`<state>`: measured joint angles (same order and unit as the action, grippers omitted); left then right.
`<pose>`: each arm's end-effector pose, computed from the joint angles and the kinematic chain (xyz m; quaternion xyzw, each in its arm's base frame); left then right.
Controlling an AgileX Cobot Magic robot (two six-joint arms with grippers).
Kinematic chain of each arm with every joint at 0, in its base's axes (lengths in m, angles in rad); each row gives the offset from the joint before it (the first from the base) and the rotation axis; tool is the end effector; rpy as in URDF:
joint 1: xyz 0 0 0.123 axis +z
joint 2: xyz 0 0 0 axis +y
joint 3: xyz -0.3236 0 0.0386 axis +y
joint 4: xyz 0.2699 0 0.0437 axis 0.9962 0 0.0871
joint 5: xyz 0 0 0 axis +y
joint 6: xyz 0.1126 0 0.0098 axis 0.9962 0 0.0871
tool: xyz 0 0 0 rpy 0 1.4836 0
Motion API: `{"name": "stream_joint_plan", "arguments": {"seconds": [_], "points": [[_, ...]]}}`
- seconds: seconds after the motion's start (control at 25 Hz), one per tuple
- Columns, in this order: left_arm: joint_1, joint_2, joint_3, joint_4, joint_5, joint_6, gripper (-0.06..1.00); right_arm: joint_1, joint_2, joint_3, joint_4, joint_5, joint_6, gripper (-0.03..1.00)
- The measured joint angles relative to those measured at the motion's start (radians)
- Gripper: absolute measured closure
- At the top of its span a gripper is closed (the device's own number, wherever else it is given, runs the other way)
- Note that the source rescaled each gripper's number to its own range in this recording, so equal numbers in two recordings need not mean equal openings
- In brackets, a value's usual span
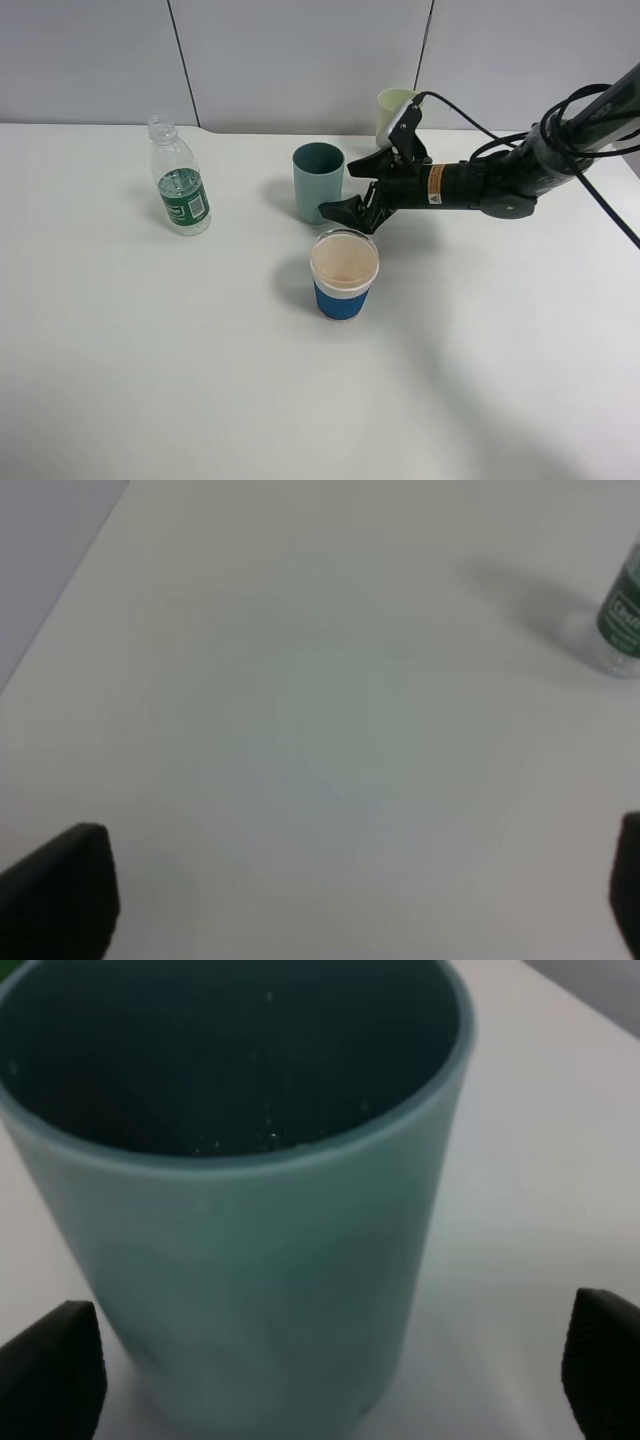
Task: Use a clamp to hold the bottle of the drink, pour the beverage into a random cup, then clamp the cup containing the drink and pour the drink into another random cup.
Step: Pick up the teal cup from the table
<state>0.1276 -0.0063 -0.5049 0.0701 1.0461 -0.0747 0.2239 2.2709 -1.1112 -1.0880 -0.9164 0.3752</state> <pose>-0.0089 0.0058 0.2809 -0.0867 0.8415 0.0491 0.5311 0.4264 0.1785 0.0751 -0.4557 0.6868 0.2667 0.4996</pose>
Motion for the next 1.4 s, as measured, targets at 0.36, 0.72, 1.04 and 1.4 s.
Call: {"name": "stream_joint_plan", "arguments": {"seconds": [0.36,0.72,1.04,1.4], "points": [[0.0,0.0,0.0,0.0,0.0,0.0,-0.06,0.034,0.056,-0.06,-0.055,-0.007,0.008,0.14],[0.0,0.0,0.0,0.0,0.0,0.0,-0.06,0.057,0.068,-0.131,-0.075,-0.011,0.017,0.14],[0.0,0.0,0.0,0.0,0.0,0.0,-0.06,0.07,0.068,-0.14,-0.083,-0.023,0.027,0.14],[0.0,0.0,0.0,0.0,0.0,0.0,-0.06,0.07,0.068,-0.142,-0.083,0.005,0.035,0.97]]}}
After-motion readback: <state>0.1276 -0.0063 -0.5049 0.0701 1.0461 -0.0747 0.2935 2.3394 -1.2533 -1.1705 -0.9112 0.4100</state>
